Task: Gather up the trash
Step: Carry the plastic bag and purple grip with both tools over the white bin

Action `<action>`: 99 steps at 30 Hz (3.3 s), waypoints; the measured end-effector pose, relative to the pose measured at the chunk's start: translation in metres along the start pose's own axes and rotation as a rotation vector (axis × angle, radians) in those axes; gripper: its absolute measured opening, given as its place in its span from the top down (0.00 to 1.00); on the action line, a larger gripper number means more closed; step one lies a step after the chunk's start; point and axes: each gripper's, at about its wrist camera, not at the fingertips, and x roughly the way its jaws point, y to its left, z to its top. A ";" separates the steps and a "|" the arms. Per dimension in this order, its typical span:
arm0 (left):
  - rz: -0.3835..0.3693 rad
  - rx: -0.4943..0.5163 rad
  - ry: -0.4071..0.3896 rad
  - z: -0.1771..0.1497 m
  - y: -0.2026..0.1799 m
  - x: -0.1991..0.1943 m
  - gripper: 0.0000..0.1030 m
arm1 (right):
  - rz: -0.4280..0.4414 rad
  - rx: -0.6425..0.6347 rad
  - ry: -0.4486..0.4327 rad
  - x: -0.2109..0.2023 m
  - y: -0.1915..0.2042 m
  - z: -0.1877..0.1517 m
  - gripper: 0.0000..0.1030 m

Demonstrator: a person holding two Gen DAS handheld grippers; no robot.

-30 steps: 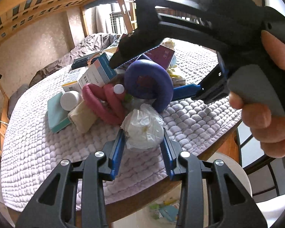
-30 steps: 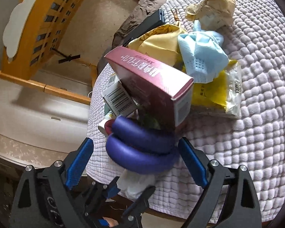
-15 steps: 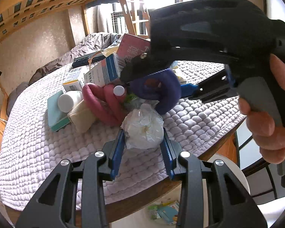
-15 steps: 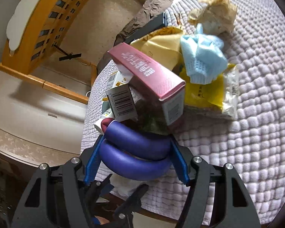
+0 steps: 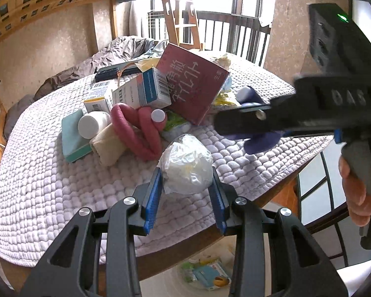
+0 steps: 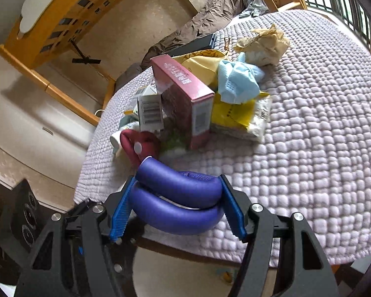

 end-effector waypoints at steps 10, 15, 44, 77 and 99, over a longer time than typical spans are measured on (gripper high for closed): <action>0.014 -0.061 0.035 -0.004 0.006 -0.013 0.62 | -0.140 -0.173 -0.010 -0.024 0.012 -0.033 0.37; 0.026 -0.084 0.048 -0.006 0.009 -0.020 0.62 | -0.172 -0.206 -0.007 -0.033 0.017 -0.050 0.37; 0.103 -0.117 0.121 -0.035 0.005 -0.055 0.62 | -0.221 -0.349 0.019 -0.066 0.045 -0.100 0.37; 0.094 -0.113 0.221 -0.080 -0.013 -0.066 0.62 | -0.444 -0.643 0.155 -0.039 0.073 -0.154 0.38; 0.103 -0.103 0.296 -0.108 -0.019 -0.043 0.62 | -0.447 -0.687 0.267 -0.007 0.063 -0.184 0.38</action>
